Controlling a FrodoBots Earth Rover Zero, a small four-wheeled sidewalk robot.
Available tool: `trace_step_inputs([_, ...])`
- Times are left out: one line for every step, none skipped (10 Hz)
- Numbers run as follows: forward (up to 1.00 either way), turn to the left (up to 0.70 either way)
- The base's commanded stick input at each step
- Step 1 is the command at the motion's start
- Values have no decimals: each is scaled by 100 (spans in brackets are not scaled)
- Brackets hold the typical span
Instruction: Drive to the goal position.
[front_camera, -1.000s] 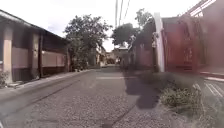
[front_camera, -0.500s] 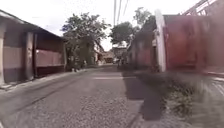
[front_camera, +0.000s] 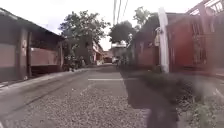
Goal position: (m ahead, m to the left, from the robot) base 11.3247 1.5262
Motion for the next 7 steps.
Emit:
trace_step_inputs([70,0])
trace_step_inputs([70,0])
trace_step_inputs([70,0])
trace_step_inputs([70,0])
trace_step_inputs([70,0])
trace_step_inputs([70,0])
trace_step_inputs([70,0])
